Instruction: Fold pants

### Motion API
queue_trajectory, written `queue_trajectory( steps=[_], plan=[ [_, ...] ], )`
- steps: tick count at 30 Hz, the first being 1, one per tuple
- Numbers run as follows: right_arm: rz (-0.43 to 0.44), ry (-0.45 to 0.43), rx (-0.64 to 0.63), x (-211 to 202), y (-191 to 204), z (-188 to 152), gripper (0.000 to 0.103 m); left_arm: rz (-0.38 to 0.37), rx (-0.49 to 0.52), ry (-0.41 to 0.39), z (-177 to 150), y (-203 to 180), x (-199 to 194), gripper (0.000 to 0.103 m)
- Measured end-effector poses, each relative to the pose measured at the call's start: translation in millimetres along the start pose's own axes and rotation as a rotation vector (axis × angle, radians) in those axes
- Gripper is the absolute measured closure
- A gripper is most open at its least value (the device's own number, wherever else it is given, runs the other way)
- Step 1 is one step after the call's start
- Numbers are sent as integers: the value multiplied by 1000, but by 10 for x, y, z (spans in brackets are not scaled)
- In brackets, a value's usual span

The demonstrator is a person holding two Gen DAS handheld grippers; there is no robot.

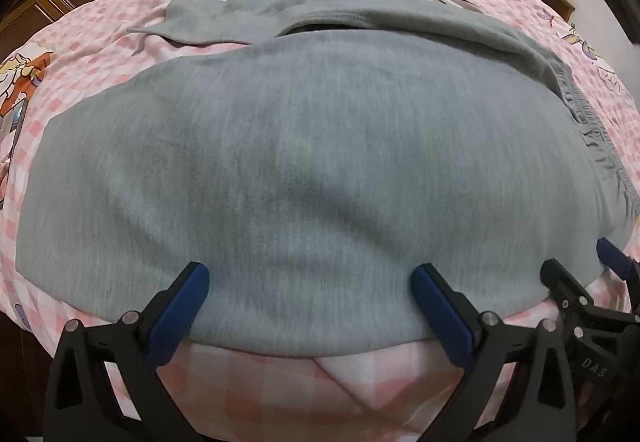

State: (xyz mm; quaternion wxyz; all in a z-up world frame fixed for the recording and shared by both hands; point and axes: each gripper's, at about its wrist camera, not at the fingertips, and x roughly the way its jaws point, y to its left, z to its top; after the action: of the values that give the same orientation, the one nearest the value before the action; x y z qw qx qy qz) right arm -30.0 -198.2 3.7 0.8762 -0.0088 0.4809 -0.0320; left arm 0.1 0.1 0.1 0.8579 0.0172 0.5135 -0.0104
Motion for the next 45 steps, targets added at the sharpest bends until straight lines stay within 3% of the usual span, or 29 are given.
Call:
queue_trajectory(
  steps=[15, 33, 41, 45],
  plan=[
    [-5, 12, -1, 24, -7, 21, 0, 12, 3, 1, -22, -14, -23, 0],
    [4, 3, -11, 25, -4, -25, 0, -17, -13, 24, 36, 22, 41, 0],
    [5, -6, -12, 16, 1, -35, 0, -46, -19, 74, 26, 22, 41, 0],
    [3, -10, -13, 10, 7, -37, 0, -45, -17, 52, 11, 19, 23, 0]
  ],
)
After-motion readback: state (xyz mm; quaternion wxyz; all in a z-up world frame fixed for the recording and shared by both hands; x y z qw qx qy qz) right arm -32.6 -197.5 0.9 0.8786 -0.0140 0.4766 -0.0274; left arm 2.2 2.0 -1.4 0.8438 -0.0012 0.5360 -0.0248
